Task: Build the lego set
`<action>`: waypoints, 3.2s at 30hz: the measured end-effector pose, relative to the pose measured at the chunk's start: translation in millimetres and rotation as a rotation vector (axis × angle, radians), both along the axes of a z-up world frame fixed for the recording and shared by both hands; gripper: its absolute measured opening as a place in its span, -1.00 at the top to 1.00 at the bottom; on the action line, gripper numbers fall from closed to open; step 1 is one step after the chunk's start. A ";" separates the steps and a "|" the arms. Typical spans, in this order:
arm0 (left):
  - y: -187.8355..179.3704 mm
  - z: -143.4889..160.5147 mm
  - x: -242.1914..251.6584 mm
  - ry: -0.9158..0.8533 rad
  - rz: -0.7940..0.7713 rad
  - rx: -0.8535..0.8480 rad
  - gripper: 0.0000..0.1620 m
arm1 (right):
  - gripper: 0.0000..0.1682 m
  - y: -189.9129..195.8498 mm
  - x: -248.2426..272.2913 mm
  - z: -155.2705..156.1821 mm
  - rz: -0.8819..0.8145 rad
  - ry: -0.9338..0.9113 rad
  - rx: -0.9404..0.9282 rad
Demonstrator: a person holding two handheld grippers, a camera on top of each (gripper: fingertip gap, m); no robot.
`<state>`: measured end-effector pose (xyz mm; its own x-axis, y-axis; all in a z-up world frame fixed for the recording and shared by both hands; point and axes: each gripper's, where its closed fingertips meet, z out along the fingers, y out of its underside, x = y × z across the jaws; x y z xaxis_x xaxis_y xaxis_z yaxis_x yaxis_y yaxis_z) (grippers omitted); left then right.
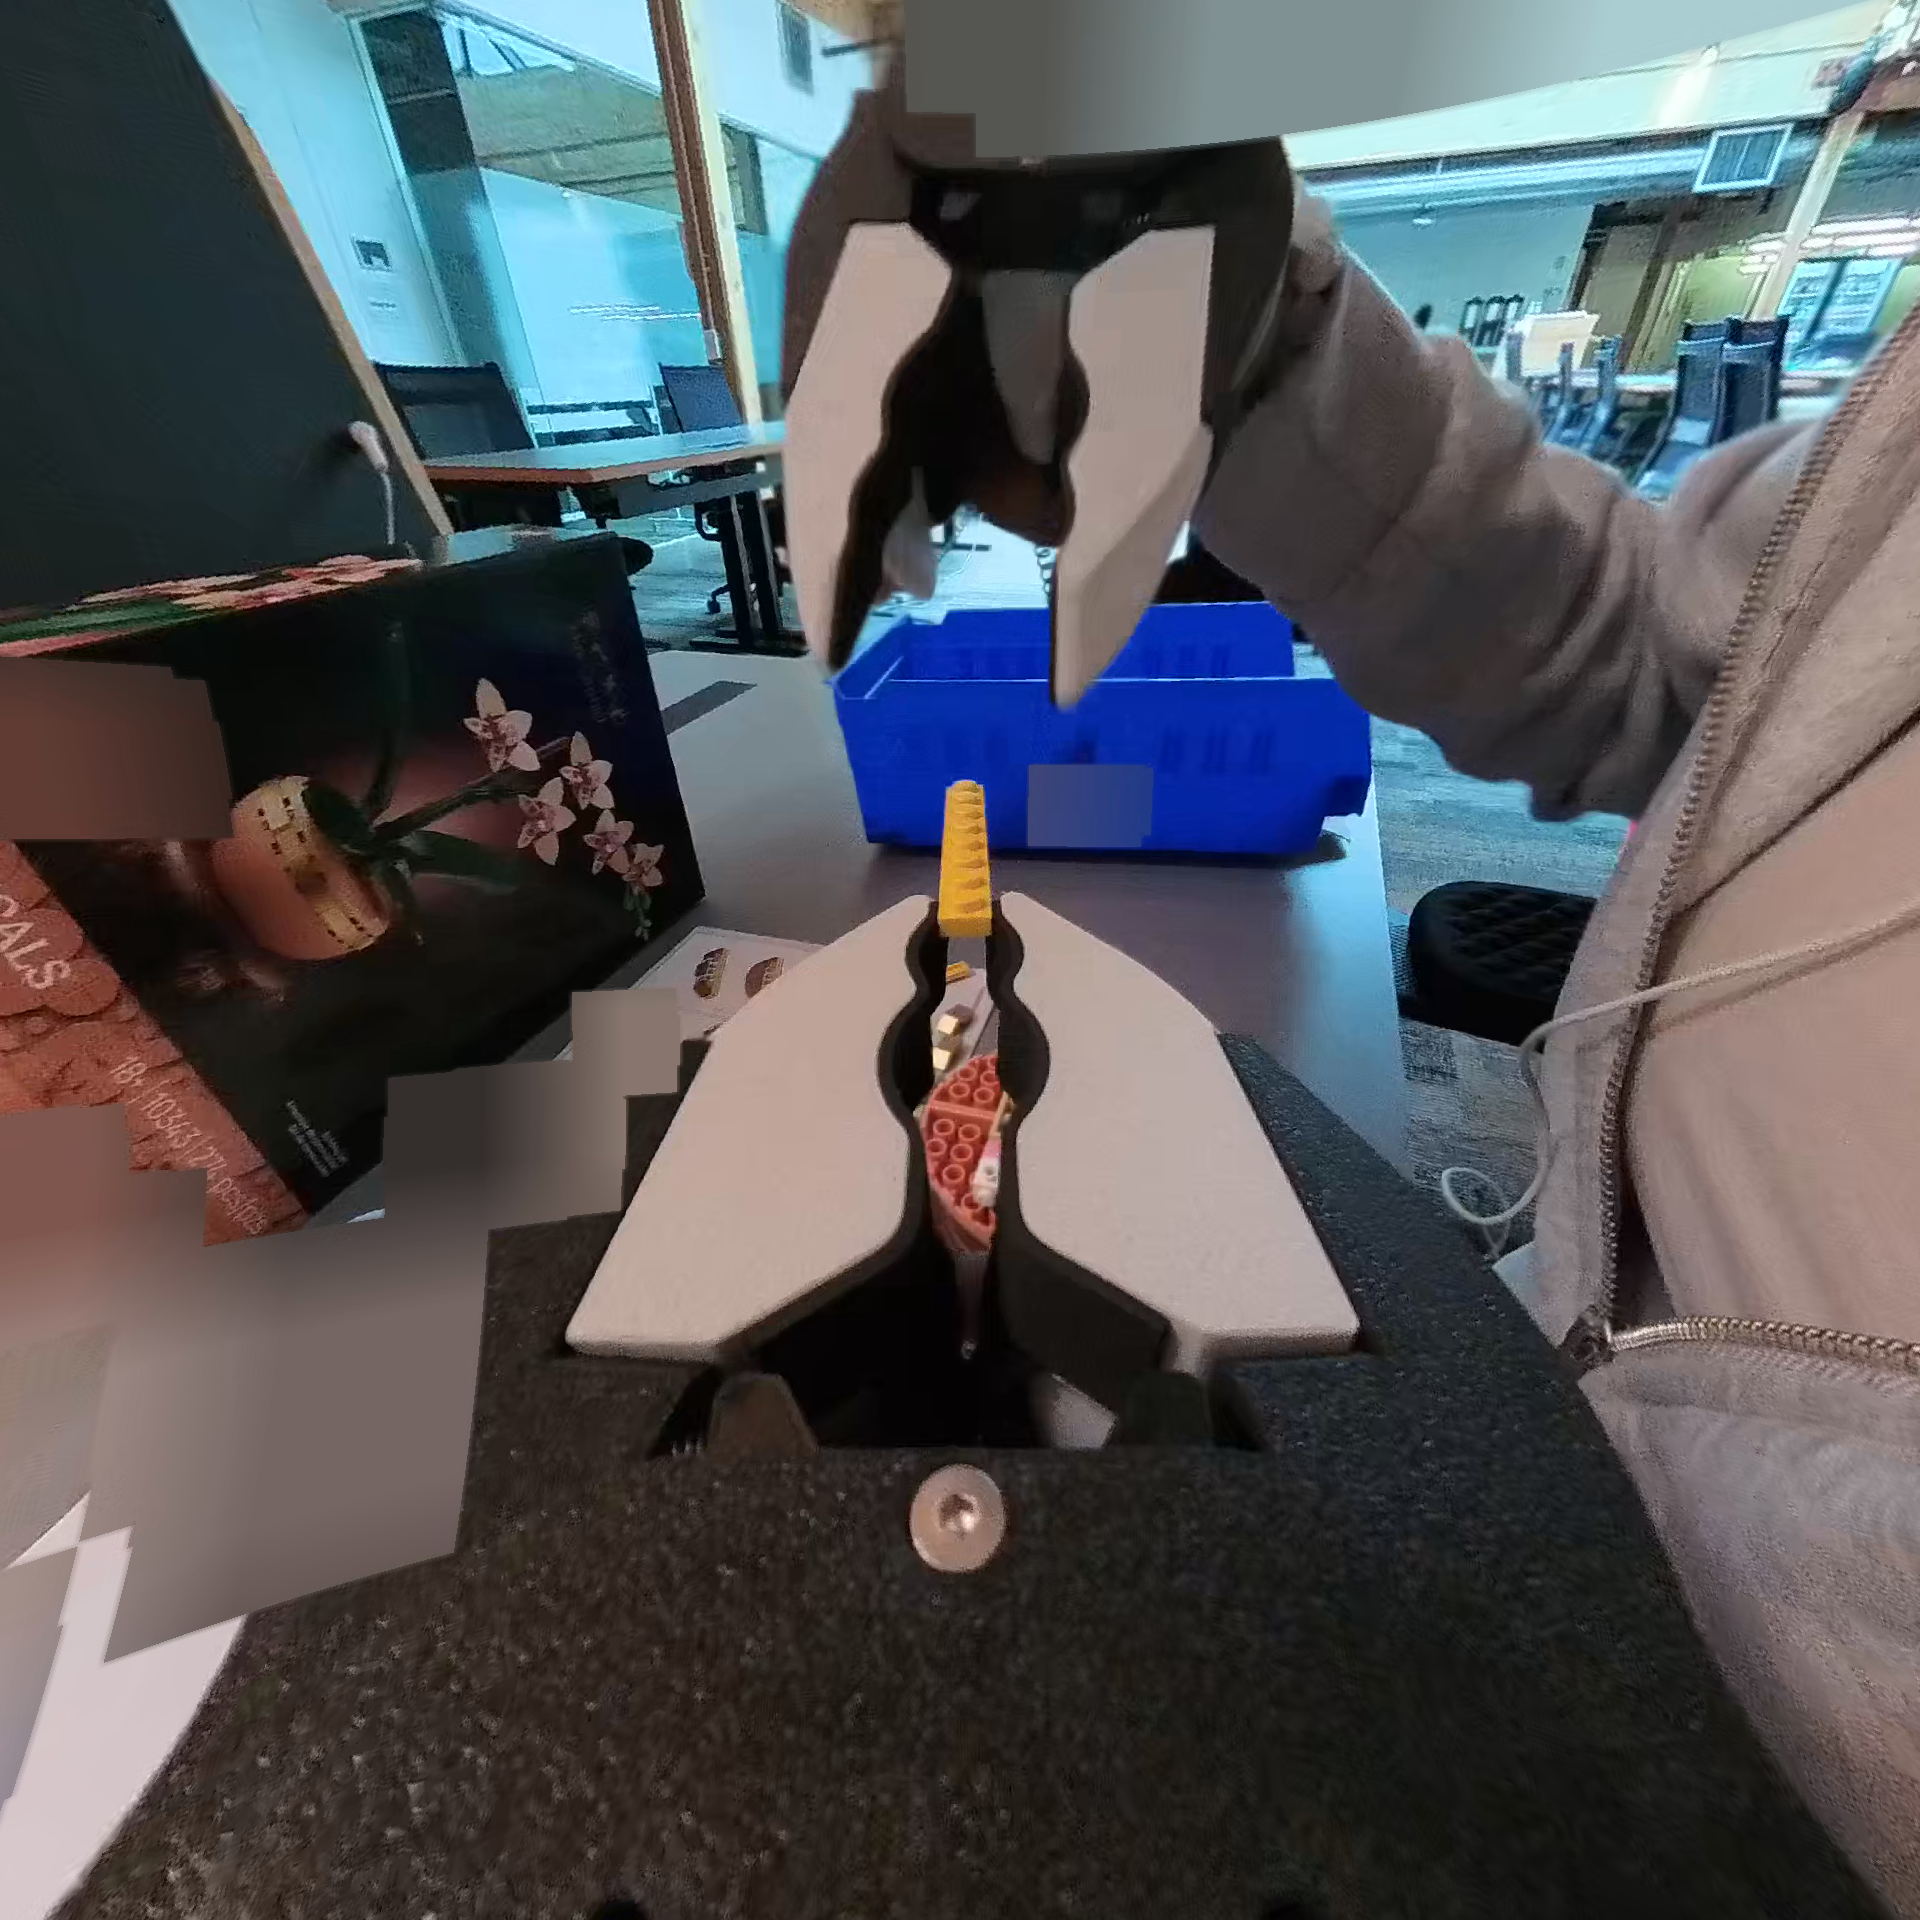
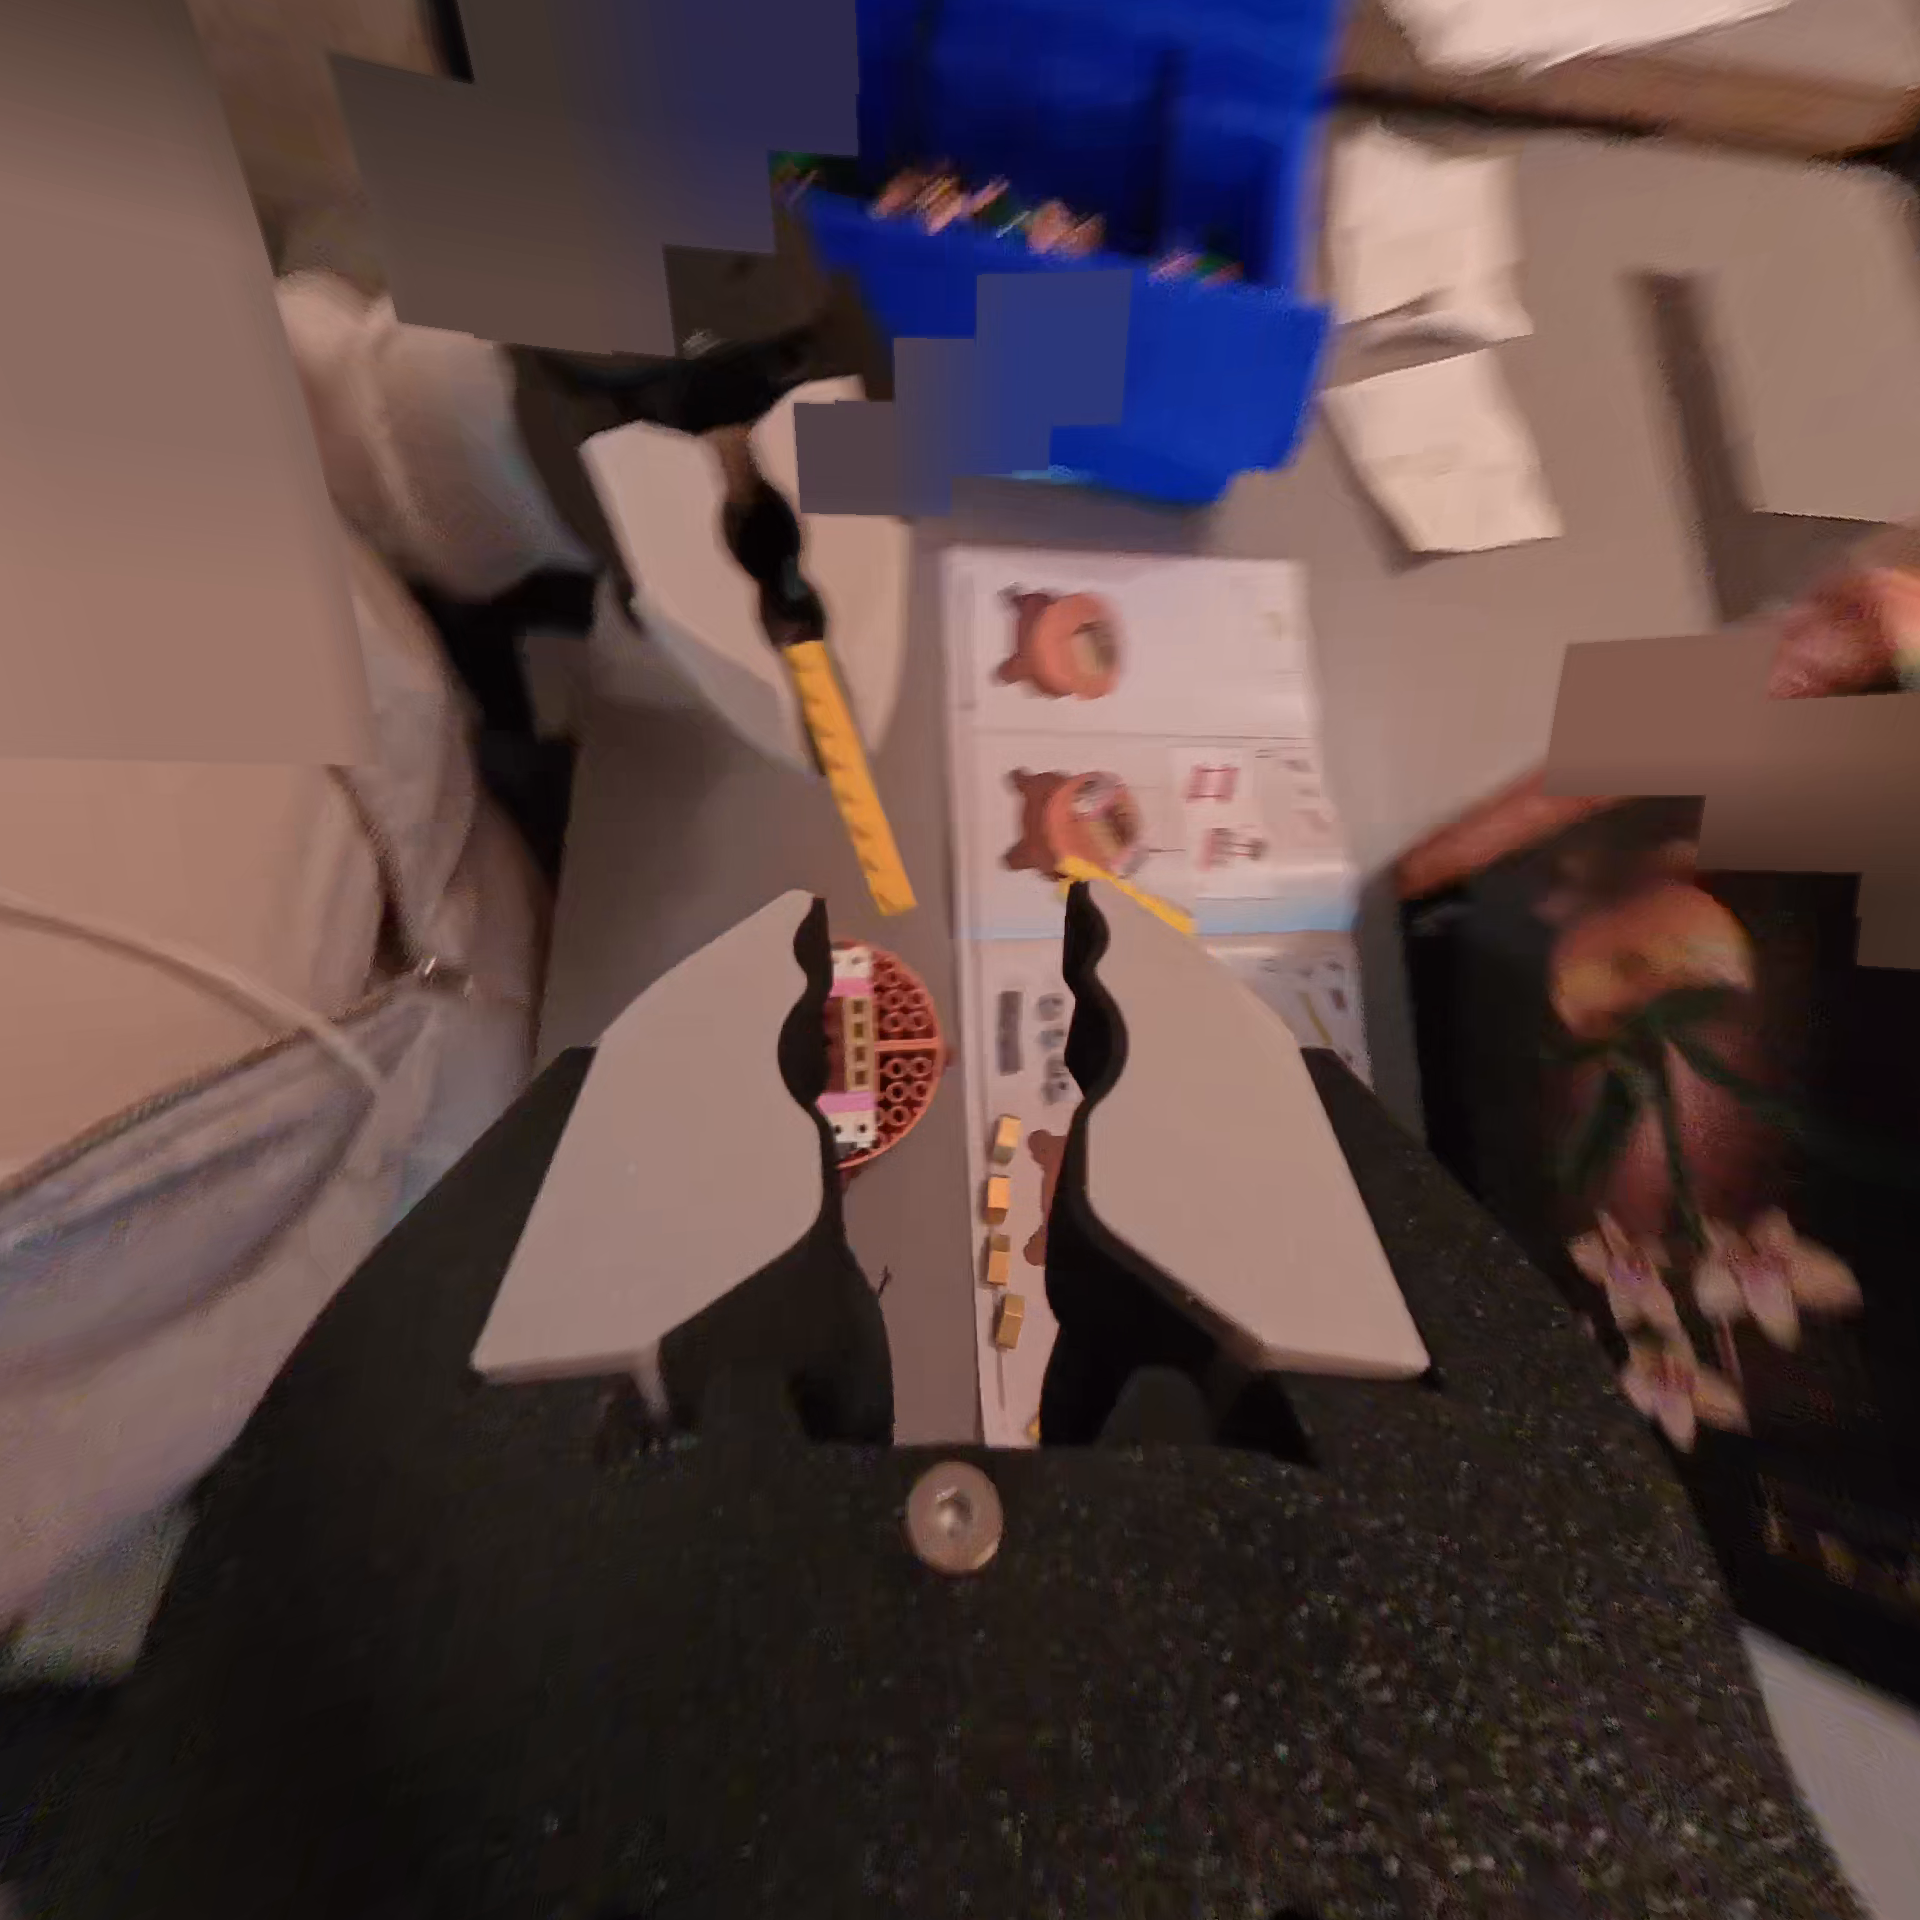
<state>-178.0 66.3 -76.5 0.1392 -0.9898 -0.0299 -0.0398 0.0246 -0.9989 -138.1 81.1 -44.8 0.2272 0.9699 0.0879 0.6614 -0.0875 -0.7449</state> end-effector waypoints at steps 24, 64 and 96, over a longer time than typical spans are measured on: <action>32.8 -17.7 -3.7 0.039 0.114 -0.023 0.92 | 0.93 19.6 147.8 -191.1 -0.685 -0.230 0.115; 34.7 -14.3 -8.1 0.015 0.094 -0.007 0.92 | 1.00 42.8 130.0 -163.2 -0.843 0.261 -0.435; 39.5 -19.4 -18.3 0.018 0.110 0.010 0.92 | 1.00 54.7 132.6 -172.2 -0.662 -0.102 -0.108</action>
<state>-196.2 105.8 -95.9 0.2459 -0.9683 -0.0433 -0.0606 0.0293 -0.9977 -5.5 135.8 -217.0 0.7718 0.6338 0.0507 0.5093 -0.5686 -0.6460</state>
